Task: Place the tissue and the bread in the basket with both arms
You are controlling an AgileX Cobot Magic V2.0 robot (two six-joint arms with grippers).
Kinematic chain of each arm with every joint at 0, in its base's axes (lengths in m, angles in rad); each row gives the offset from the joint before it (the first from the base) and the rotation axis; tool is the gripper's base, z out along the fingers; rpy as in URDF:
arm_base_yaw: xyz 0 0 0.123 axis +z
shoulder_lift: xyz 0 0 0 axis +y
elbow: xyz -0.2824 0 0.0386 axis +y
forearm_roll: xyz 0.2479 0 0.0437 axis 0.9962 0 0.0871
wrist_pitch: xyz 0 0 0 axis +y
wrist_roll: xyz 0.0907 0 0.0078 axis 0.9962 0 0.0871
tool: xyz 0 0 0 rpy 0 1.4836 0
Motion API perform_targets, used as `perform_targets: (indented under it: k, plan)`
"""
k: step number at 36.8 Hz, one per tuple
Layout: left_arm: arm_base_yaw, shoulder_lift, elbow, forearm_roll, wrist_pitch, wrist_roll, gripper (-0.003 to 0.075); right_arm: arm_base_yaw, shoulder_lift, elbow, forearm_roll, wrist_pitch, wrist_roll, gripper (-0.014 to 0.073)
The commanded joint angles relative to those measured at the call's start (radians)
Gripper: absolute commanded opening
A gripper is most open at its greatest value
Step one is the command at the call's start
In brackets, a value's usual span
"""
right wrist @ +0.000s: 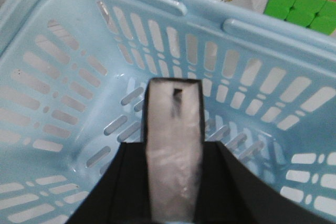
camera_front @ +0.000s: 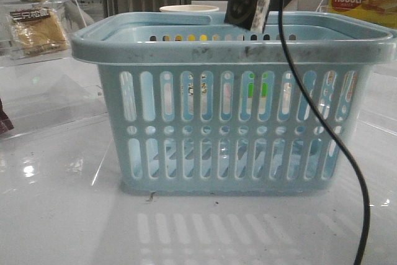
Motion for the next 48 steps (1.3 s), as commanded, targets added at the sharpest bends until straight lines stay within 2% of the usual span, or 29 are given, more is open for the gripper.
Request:
perform_targets:
  k: [1, 7, 10, 15, 22, 33, 40, 42, 48]
  plan:
    - [-0.006, 0.013, -0.032, -0.007, -0.08, -0.011, 0.0507, 0.001, 0.001, -0.034, 0.029, -0.048, 0.0, 0.0179]
    - [-0.006, 0.013, -0.032, -0.007, -0.08, -0.011, 0.0507, 0.001, 0.029, -0.034, 0.028, -0.039, 0.0, 0.0483]
    - [-0.006, 0.013, -0.032, -0.007, -0.08, -0.011, 0.0507, 0.002, 0.018, -0.034, 0.015, -0.032, -0.01, 0.0549]
    - [-0.006, 0.013, -0.032, -0.007, -0.08, -0.011, 0.0507, 0.002, -0.068, -0.004, -0.038, -0.037, -0.027, 0.0549]
    - [-0.006, 0.013, -0.032, -0.007, -0.08, -0.011, 0.0507, 0.002, -0.325, 0.186, -0.145, -0.082, -0.032, 0.0549]
    - [-0.006, 0.013, -0.032, -0.016, -0.08, -0.011, 0.0507, 0.002, -0.761, 0.489, -0.145, -0.053, -0.032, 0.0549]
    - [-0.006, 0.014, -0.032, -0.022, -0.084, -0.011, 0.0509, 0.002, -0.91, 0.566, -0.145, -0.022, -0.032, 0.0549]
    - [-0.006, 0.023, -0.032, -0.022, -0.084, -0.011, 0.052, 0.002, -0.922, 0.566, -0.145, -0.021, -0.032, 0.0549]
    - [-0.006, 0.133, -0.066, -0.024, -0.072, -0.011, 0.0648, 0.002, -0.922, 0.566, -0.145, -0.021, -0.032, 0.0549]
